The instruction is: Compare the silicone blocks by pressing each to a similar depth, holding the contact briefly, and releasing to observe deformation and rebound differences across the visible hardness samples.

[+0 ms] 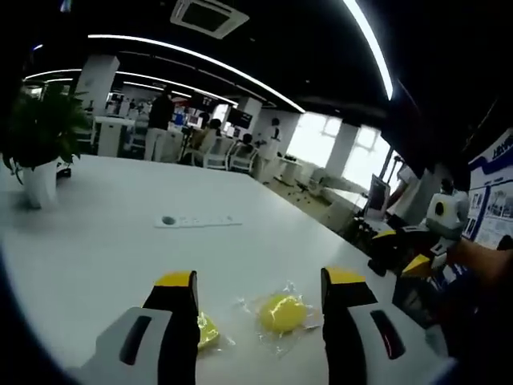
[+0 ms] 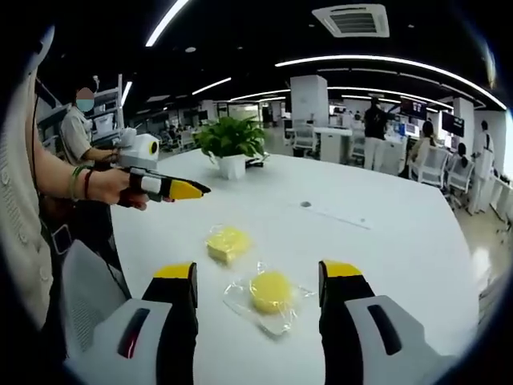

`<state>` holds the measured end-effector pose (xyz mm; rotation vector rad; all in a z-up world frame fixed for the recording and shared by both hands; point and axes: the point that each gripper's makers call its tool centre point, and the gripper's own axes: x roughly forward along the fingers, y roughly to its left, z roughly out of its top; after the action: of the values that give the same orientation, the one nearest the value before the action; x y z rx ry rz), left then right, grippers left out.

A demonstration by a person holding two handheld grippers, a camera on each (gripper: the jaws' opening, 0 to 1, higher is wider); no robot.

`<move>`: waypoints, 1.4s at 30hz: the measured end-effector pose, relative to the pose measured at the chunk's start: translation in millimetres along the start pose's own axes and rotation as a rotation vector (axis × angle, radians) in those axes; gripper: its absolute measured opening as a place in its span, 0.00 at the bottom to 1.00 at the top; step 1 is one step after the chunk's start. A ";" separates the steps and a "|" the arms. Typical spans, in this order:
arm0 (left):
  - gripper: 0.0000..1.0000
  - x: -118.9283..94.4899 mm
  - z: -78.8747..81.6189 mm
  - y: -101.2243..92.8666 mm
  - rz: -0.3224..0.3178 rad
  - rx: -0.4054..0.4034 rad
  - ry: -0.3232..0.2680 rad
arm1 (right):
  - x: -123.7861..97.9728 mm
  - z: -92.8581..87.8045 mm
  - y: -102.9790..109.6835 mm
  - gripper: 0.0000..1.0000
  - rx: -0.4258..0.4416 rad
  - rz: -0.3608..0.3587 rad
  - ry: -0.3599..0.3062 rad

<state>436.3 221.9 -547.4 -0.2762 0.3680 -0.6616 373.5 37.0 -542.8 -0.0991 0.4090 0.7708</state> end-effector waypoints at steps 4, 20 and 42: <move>0.65 -16.4 -3.1 -4.5 -0.026 -0.003 0.005 | -0.4 1.9 9.4 0.58 0.030 -0.004 -0.021; 0.70 -86.5 -44.5 -5.8 0.004 -0.039 0.043 | -9.5 -48.3 29.5 0.61 0.192 -0.111 0.011; 0.73 -143.2 -72.5 6.9 0.126 -0.179 0.017 | -23.4 -62.0 53.0 0.61 0.278 -0.135 -0.016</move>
<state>305.5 309.2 -580.4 -0.4143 0.4580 -0.5079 301.7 45.1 -587.2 0.1385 0.4858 0.5758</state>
